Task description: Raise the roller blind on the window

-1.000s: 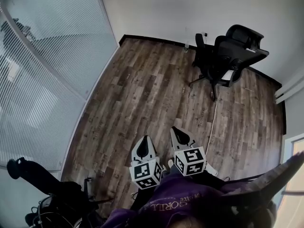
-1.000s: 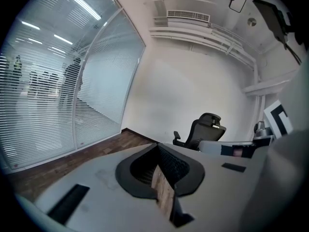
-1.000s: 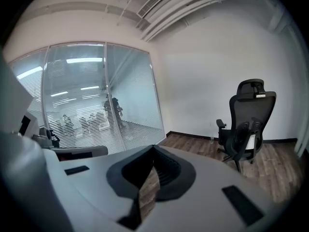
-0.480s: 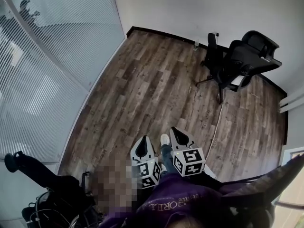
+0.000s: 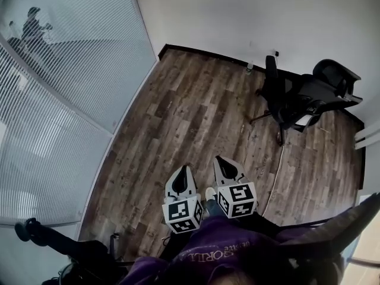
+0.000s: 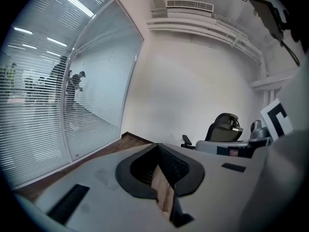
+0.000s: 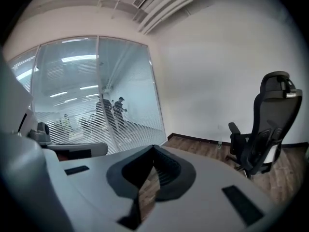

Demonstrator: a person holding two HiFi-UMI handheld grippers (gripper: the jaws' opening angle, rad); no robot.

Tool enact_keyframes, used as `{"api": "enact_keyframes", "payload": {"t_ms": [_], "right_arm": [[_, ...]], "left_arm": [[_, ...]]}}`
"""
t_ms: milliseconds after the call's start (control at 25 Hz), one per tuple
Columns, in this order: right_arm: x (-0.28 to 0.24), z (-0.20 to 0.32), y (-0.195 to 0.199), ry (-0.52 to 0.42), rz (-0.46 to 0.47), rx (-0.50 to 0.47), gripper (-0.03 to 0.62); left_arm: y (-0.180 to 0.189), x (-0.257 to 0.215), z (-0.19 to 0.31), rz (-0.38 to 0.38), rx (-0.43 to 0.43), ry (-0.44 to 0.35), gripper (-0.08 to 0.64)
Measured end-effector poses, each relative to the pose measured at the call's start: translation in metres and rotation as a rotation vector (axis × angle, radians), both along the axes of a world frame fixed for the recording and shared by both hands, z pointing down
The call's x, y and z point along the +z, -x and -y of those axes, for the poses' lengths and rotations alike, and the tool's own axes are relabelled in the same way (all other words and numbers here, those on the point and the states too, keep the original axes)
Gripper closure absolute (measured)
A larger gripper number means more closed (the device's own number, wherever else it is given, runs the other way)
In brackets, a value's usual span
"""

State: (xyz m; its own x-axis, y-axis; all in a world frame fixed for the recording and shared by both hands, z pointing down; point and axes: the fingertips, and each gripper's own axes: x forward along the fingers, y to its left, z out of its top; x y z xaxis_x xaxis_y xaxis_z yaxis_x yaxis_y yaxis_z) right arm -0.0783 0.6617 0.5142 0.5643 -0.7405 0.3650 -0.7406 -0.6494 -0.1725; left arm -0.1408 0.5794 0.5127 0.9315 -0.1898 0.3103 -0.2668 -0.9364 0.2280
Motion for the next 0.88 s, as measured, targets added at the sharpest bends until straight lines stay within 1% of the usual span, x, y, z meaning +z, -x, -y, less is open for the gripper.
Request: {"api": "enact_keyframes", "payload": {"t_ms": [160,320,520,640,760,880], "right_arm": [[0.000,0.008,-0.035,0.008,-0.002,0.027,0.597],[0.006,0.019,-0.052,0.017,0.014,0.023,0.597],[0.002,0.054,-0.074,0.021,0.005,0.008,0.595],[0.004,0.082,-0.092,0.021,0.005,0.023,0.597],[0.001,0.123,-0.116,0.026,0.002,0.031,0.597],[-0.015,0.169,-0.140,0.017,-0.036,0.014,0.595]], "left_arm": [[-0.033,0.003,0.010,0.009,0.014,0.009,0.560],[-0.049,0.004,0.025,0.012,-0.002,0.010,0.560],[-0.071,0.007,0.055,0.027,-0.009,0.020,0.560],[-0.093,0.005,0.083,0.015,0.011,0.015,0.560],[-0.120,-0.004,0.125,-0.010,0.024,0.009,0.560],[-0.143,-0.016,0.172,-0.034,0.017,-0.003,0.560]]}}
